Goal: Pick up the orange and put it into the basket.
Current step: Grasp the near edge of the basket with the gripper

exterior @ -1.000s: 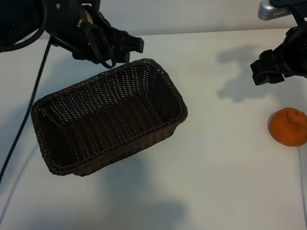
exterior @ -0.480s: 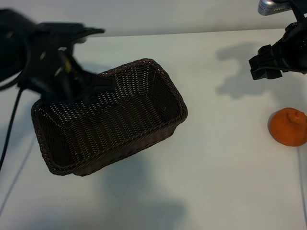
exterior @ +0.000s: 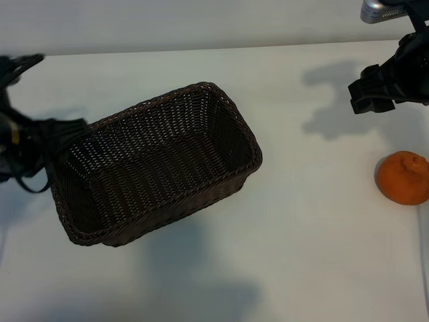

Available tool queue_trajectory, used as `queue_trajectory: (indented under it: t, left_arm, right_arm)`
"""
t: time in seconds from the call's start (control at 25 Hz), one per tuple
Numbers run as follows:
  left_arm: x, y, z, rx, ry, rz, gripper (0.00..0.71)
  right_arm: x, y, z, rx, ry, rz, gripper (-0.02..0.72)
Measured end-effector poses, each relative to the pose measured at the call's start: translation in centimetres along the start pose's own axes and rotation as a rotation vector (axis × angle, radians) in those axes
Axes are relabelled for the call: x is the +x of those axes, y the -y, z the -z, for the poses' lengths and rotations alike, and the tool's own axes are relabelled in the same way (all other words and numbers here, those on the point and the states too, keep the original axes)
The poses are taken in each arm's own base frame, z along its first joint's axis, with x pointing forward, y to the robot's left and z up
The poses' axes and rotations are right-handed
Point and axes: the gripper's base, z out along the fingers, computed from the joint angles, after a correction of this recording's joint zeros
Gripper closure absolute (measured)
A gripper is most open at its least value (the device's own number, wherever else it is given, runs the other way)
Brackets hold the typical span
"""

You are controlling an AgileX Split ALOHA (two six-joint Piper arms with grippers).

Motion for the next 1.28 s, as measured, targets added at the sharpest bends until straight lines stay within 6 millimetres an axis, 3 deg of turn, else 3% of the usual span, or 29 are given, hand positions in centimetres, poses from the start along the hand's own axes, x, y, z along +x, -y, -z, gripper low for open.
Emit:
queue_trajectory:
  t: [0.16, 0.68, 0.96, 1.28]
  left_arm:
    - [1.3, -0.2, -1.1, 0.041, -0.035, 0.029, 0.156]
    - [1.9, 0.2, -2.6, 0.034, -0.096, 0.052, 0.137]
    - [3.9, -0.6, -4.4, 0.025, -0.141, 0.054, 0.137]
    - [2.7, -1.8, -6.3, 0.025, -0.138, 0.138, 0.137]
  right_arm:
    - [0.0, 0.0, 0.0, 0.000, -0.002, 0.000, 0.108]
    - [0.1, -0.1, 0.0, -0.006, -0.012, -0.003, 0.108]
    - [0.1, -0.1, 0.0, -0.007, -0.013, -0.004, 0.108]
    - [0.1, -0.1, 0.0, -0.011, -0.013, -0.007, 0.108]
